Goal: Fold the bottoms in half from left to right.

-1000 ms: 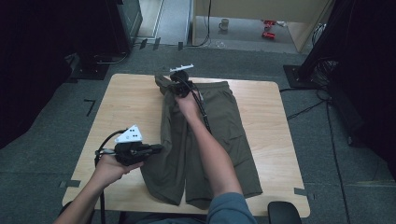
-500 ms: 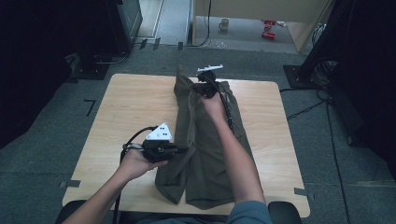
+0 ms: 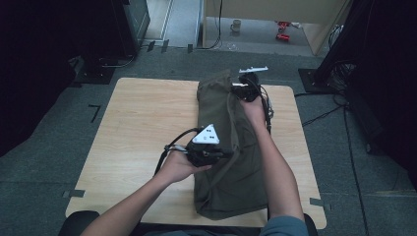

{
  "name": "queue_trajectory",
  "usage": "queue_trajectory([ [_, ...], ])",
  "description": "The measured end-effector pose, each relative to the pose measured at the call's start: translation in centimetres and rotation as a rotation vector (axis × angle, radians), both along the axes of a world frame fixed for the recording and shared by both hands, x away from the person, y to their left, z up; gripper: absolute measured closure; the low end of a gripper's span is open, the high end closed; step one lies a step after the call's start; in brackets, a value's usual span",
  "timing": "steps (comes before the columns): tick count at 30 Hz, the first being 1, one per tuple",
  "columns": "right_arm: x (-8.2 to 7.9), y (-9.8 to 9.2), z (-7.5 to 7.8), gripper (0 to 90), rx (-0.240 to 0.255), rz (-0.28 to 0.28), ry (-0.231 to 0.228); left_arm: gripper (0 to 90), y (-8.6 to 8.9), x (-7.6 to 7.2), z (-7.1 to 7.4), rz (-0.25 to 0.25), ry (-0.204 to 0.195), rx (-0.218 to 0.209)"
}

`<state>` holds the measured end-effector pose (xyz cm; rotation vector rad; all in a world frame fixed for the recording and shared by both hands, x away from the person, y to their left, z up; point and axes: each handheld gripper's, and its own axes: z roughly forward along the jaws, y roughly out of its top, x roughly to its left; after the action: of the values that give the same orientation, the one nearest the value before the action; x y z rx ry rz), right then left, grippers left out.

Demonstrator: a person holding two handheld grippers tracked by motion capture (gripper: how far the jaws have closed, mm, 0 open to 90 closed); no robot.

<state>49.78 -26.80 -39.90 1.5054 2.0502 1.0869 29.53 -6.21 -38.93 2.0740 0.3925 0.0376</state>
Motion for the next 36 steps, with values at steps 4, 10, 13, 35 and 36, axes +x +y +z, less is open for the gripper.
queue_trajectory([
  [4,0.1,-1.6,-0.7,88.9,-0.027,-0.031,0.017,89.5,-2.8,0.0,-1.5,-0.007,-0.011,-0.01],
  [10,0.6,-3.2,-3.2,88.6,-0.148,-0.048,0.1,89.3,-6.0,0.1,-4.7,-0.019,0.048,0.021],
  [13,0.6,-3.4,-5.1,88.4,-0.167,-0.051,0.103,89.1,-7.1,0.2,-6.4,-0.021,0.077,0.044],
  [35,-0.9,-3.6,-4.5,71.9,-0.104,-0.04,0.013,72.1,-5.1,2.6,-6.4,-0.01,0.072,0.049],
  [36,-1.0,-3.5,-4.5,72.8,-0.105,-0.035,0.012,72.6,-4.7,2.9,-6.4,-0.004,0.073,0.056],
])
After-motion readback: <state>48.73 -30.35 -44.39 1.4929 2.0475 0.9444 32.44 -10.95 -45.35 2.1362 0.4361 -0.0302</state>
